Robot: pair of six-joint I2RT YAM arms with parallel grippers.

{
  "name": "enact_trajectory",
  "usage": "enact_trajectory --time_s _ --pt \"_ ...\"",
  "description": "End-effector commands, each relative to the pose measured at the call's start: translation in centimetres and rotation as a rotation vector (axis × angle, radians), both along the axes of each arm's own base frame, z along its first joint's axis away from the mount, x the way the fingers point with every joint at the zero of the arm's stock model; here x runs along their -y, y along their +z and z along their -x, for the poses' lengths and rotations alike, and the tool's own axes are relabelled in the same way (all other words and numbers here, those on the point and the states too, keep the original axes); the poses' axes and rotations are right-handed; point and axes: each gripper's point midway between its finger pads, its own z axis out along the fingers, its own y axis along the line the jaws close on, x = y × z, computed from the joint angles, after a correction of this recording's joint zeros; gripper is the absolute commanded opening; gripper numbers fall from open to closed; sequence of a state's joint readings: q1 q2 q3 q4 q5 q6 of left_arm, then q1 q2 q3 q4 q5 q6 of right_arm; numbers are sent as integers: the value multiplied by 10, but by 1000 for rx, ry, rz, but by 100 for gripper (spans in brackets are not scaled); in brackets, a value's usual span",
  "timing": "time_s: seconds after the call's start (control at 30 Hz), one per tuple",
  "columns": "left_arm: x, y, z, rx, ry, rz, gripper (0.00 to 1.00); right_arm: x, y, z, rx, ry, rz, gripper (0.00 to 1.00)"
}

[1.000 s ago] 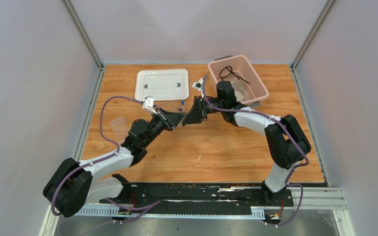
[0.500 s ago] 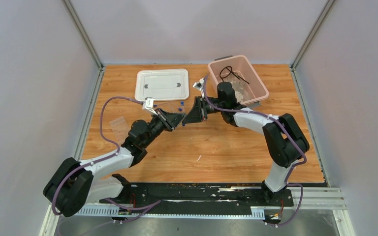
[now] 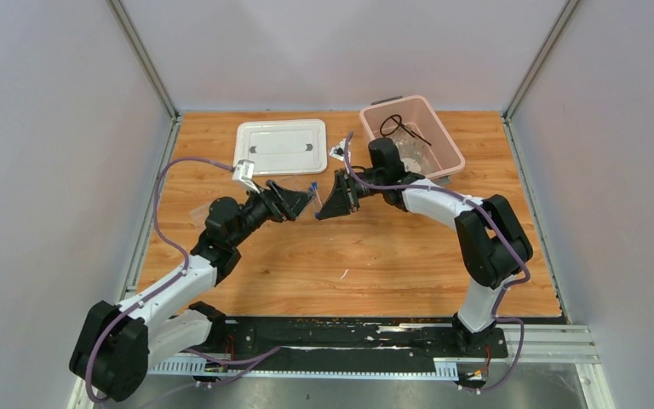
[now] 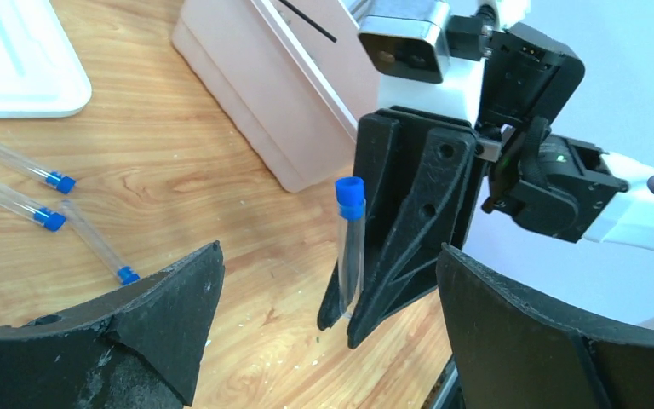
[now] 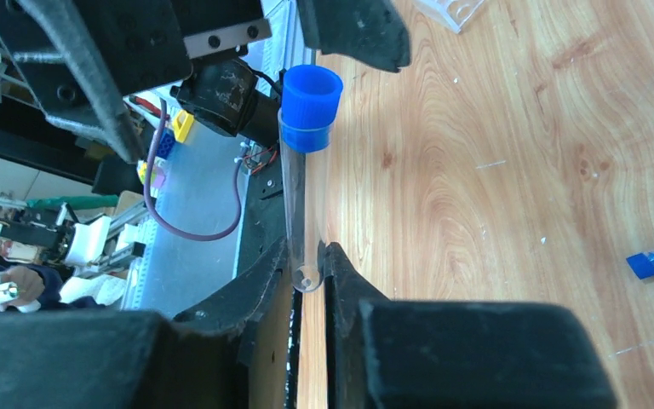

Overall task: Organize the chemistry lab equipment
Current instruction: Pick up the test tube at the center of the board.

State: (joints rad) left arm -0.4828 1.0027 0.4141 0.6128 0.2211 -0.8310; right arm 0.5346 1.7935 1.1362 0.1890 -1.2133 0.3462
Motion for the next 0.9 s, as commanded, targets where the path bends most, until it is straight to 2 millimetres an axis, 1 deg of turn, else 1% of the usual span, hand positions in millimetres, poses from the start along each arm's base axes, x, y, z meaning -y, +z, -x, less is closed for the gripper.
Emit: enact_trajectory --time_s 0.0,0.07,0.13,0.2,0.23,0.3,0.37,0.4,0.47,0.57,0.7,0.87 --pt "8 1 4 -45 -167 -64 100 -2 8 12 196 102 8 0" --pt "18 6 9 -68 -263 -19 100 -4 8 18 248 126 15 0" --pt "27 17 15 -48 -347 46 98 -6 8 22 279 139 25 0" --pt "31 29 21 -10 -399 91 97 -6 7 23 288 147 34 0" --pt "32 32 21 2 -408 96 94 -6 6 23 288 150 37 0" --pt "32 31 21 7 -407 73 85 -5 5 22 290 151 44 0" --pt "30 26 19 -4 -389 31 84 -5 3 22 291 153 50 0" --pt "28 22 18 -9 -375 6 82 -5 2 22 289 154 52 0" --pt "23 18 16 -10 -343 -40 76 -5 0 23 286 159 56 0" --pt "17 14 14 -11 -306 -94 64 -6 -1 23 280 163 60 0" --pt "14 10 13 -20 -292 -126 57 -7 0 26 282 174 56 0" --pt "16 10 13 -22 -302 -122 48 -8 0 29 288 190 56 0"
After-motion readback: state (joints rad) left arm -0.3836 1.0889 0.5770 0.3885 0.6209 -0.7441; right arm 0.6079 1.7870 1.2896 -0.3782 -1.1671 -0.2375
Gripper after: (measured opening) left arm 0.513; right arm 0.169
